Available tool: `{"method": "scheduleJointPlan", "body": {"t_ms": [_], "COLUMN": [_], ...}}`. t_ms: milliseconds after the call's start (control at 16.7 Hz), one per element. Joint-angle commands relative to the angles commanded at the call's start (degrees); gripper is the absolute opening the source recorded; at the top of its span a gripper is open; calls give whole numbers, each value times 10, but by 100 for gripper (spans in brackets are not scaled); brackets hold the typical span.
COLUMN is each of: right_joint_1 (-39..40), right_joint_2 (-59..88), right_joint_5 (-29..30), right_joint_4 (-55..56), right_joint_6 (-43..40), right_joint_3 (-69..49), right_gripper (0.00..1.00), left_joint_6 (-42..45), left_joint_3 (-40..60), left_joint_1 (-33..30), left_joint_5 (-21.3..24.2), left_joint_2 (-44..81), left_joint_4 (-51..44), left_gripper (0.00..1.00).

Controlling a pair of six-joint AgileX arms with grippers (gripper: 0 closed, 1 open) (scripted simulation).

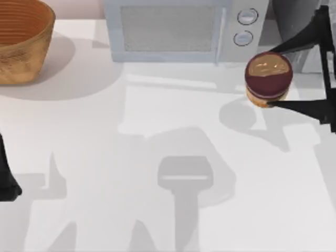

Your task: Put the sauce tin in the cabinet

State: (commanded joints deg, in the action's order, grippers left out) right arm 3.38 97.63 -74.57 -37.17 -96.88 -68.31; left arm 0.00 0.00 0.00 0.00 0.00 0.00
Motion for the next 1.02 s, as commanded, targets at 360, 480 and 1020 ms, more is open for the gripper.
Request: {"method": "scheduleJointPlan", "body": {"t_ms": [360,480,1020], "right_joint_1": [8,7,-22], "right_joint_2": [-339,-460,-896], "right_joint_5": [250,335,669], "right_joint_4": [91,133,326], "right_joint_6": [332,451,888], "right_joint_3": [211,291,613], "right_gripper": [0,0,0], "left_joint_6": [0,0,0], "left_joint_3": [0,0,0], "left_joint_1": [0,0,0], "left_joint_5": [0,0,0], "left_joint_2": [0,0,0], "left_joint_4": [0,0,0], "left_gripper": [100,100,100]}}
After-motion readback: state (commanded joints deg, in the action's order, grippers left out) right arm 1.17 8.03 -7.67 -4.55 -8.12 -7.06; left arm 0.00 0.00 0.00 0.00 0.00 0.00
